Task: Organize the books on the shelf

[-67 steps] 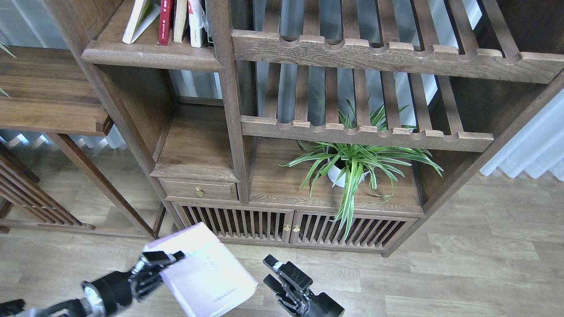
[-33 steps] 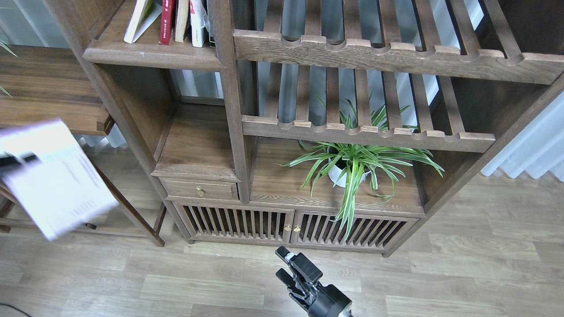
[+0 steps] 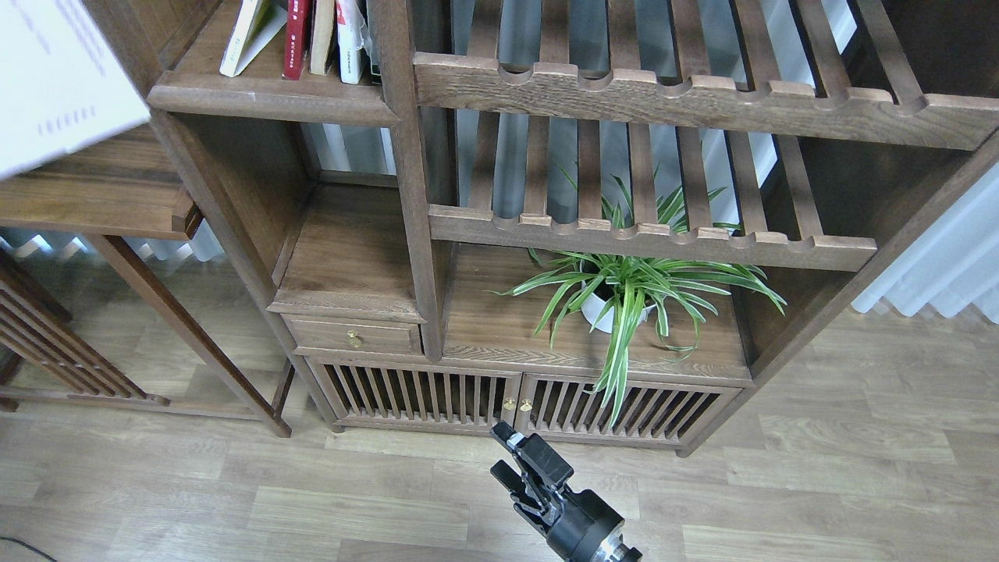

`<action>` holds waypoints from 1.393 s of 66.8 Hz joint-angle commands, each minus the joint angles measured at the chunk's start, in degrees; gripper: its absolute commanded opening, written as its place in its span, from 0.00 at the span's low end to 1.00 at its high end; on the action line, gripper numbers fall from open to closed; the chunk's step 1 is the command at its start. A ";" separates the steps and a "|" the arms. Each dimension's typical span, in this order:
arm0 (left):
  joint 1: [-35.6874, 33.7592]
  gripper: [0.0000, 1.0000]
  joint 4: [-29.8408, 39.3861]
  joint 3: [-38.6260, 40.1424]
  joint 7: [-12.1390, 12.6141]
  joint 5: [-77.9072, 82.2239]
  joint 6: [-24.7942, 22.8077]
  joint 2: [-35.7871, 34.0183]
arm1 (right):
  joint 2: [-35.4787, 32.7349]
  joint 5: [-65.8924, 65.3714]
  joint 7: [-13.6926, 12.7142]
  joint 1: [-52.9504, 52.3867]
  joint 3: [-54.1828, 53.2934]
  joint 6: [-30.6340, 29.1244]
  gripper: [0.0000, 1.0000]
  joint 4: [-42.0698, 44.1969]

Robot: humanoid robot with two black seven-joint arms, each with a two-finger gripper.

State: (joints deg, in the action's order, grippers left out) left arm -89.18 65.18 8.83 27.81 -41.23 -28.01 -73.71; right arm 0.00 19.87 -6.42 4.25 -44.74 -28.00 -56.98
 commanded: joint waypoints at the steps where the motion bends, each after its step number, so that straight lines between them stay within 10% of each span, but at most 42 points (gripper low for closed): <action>1: -3.72 0.01 -6.63 1.28 0.19 5.44 0.01 5.06 | 0.00 0.00 0.01 0.14 0.00 0.00 0.99 -0.06; 65: -4.60 0.01 -40.22 19.21 -2.58 38.59 0.01 46.38 | 0.00 -0.09 -0.34 0.67 -1.31 0.00 0.99 -1.11; 76: -5.83 0.01 -44.87 21.23 -9.52 48.43 0.01 49.98 | 0.00 -0.09 -0.43 1.46 -1.31 0.00 0.99 -1.81; 82: -7.41 0.01 -48.12 21.23 -19.87 56.42 0.01 52.97 | 0.00 -0.09 -0.43 1.46 -1.40 0.00 0.99 -1.90; 93: -6.80 0.01 -49.18 19.83 -31.84 60.66 0.01 55.08 | 0.00 -0.09 -0.26 1.55 -2.37 0.00 0.99 -2.08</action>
State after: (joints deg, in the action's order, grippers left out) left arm -96.43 16.86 29.79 4.15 16.81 -28.00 -20.08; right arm 0.00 19.77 -6.78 5.71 -46.26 -28.00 -58.87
